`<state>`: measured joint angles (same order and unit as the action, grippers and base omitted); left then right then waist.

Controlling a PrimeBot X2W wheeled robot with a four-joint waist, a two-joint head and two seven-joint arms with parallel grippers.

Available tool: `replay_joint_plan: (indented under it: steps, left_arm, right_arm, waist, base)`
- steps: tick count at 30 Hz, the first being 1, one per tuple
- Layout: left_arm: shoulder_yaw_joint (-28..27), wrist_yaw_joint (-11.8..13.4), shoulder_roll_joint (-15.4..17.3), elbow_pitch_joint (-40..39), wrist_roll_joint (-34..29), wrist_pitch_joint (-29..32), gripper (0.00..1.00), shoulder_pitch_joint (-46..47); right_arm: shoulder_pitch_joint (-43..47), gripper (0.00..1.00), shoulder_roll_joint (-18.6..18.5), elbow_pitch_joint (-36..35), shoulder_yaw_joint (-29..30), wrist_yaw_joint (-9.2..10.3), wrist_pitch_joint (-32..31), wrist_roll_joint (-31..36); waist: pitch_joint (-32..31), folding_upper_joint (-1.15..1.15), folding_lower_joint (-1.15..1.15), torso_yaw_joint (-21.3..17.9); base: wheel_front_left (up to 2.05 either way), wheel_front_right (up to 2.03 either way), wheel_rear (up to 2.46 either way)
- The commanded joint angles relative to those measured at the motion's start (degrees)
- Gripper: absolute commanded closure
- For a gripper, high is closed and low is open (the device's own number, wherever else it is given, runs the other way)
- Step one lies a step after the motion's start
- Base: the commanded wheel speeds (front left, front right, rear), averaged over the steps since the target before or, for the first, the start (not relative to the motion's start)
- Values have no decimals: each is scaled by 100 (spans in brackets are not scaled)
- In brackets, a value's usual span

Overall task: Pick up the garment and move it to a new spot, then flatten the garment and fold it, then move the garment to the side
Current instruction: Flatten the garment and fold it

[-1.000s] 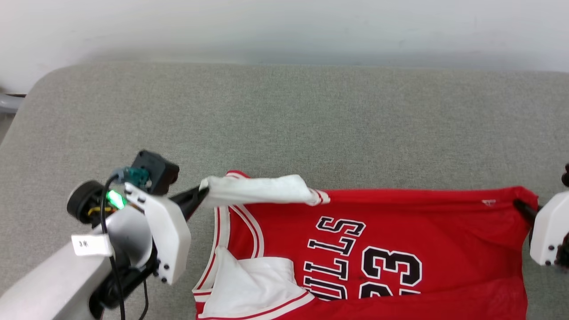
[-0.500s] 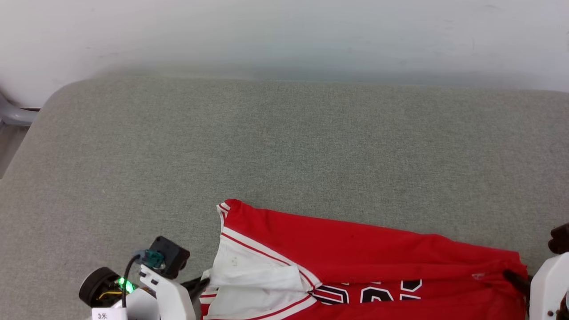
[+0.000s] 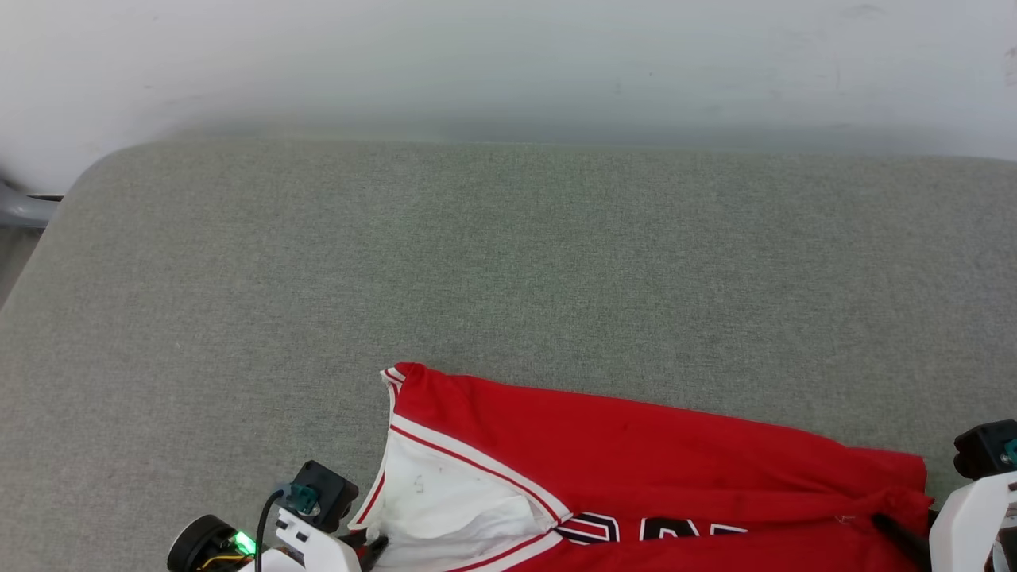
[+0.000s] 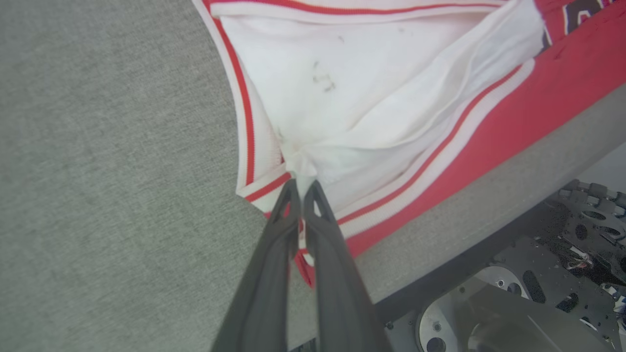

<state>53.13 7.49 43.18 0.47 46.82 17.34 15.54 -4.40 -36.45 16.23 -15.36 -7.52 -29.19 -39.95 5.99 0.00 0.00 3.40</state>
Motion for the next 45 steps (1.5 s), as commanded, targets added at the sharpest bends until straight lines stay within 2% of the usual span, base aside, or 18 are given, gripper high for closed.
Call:
replay_joint_plan:
  steps: [1, 5, 10, 14, 20, 23, 29, 33, 38, 42, 45]
  left_arm:
    - [32, -5, -72, 146, -70, -133, 0, -75]
    - [-18, 35, -283, 339, 20, -426, 0, -191]
    - [-101, 73, -378, 434, 87, -682, 0, -290]
    - [-288, 204, -403, 419, 118, -1018, 0, -349]
    - [-637, 495, -444, 254, 82, -1663, 0, -431]
    - [-833, 632, -511, 148, 60, -2079, 0, -468]
    - [-1034, 843, -609, 139, -379, -2962, 0, -414]
    - [-1299, 941, -814, 141, -695, -3229, 0, -437]
    - [-2025, 1049, -1198, -325, -1766, -3259, 0, -528]
    - [-2674, 932, -1587, -745, -2650, -3257, 0, -794]
    - [-3023, 744, -1862, -920, -3125, -3258, 0, -1035]
  right_arm:
    - [-6, 0, 46, 50, -78, 7, 59, -39]
    - [46, 0, 86, 146, -143, 7, 192, -168]
    - [129, 0, 78, 177, -189, 7, 228, -344]
    - [162, 0, -15, 27, -134, 7, 197, -561]
    - [307, 0, -82, -382, 359, 6, -99, -819]
    - [479, 0, 26, -515, 756, 6, -499, -860]
    - [690, 0, 531, -933, 1732, 6, -1323, -663]
    - [760, 0, 988, -1179, 2344, 5, -1868, -360]
    - [707, 0, 1638, -1470, 3073, 6, -2412, 172]
    - [570, 0, 2062, -1496, 3500, 6, -2721, 576]
    - [476, 0, 2271, -1414, 3724, 6, -2835, 807]
  waist:
    - [-17, 0, 0, -15]
    - [-107, 0, 0, -38]
    - [-225, 0, 0, -59]
    - [-359, 0, 0, -90]
    - [-486, 0, 0, -109]
    - [-495, 0, 0, -100]
    - [-446, 0, 0, -62]
    - [-387, 0, 0, 9]
    - [-267, 0, 0, 101]
    - [-161, 0, 0, 171]
    - [-85, 0, 0, 212]
  base:
    - [0, 0, 0]
    - [0, 0, 0]
    - [0, 0, 0]
    - [0, 0, 0]
    - [0, 0, 0]
    - [0, 0, 0]
    - [0, 0, 0]
    - [0, 0, 0]
    - [0, 0, 0]
    - [0, 0, 0]
    - [0, 0, 0]
